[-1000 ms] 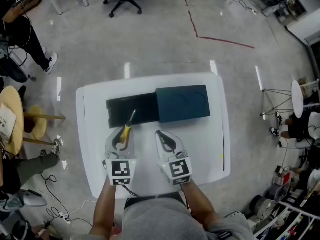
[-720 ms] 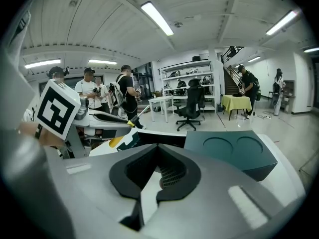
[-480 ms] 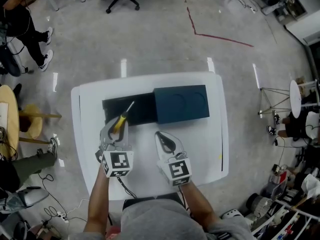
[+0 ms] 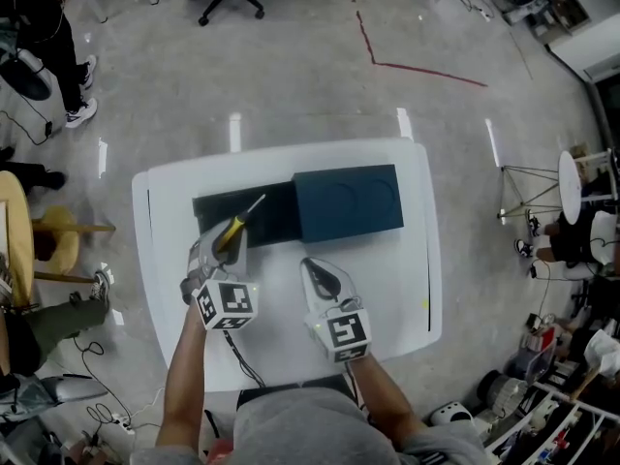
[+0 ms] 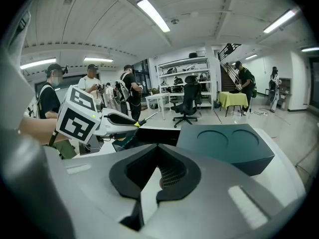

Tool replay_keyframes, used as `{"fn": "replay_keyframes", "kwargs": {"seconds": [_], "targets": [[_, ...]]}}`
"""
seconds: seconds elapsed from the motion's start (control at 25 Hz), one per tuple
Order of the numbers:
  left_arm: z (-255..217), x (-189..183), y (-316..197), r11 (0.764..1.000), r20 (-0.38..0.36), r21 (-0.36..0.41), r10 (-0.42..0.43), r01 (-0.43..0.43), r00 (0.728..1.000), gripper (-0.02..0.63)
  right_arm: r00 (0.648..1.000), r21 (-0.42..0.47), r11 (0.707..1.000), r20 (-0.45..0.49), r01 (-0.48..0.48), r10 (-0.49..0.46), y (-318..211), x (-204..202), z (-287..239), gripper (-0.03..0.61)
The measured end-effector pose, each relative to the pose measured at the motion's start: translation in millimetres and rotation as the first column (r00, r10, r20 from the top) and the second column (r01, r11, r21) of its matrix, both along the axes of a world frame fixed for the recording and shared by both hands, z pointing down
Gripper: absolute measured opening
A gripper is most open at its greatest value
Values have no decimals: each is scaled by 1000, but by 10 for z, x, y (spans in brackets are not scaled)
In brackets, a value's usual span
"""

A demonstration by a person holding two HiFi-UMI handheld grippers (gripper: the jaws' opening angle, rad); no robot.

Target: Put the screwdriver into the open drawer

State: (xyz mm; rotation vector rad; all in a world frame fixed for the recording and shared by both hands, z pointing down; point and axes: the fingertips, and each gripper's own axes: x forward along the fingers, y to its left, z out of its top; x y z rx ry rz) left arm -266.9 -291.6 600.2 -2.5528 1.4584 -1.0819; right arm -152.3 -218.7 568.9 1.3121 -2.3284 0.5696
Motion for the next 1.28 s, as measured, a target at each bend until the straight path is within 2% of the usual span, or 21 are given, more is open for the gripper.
{"fn": "replay_keyframes", "kwargs": {"seconds": [0.52, 1.0, 1.28], "targets": [[352, 118, -57, 994, 132, -41, 110, -105, 985, 86, 999, -21, 999, -5, -33, 33, 38, 98, 85, 3], [544, 183, -96, 987, 159, -81, 152, -141, 975, 87, 997, -32, 997, -10, -75, 75, 2, 199, 108, 3], [576, 191, -159, 987, 195, -63, 157, -148, 968, 87, 997, -33, 996, -10, -81, 81, -19, 200, 119, 3]]}}
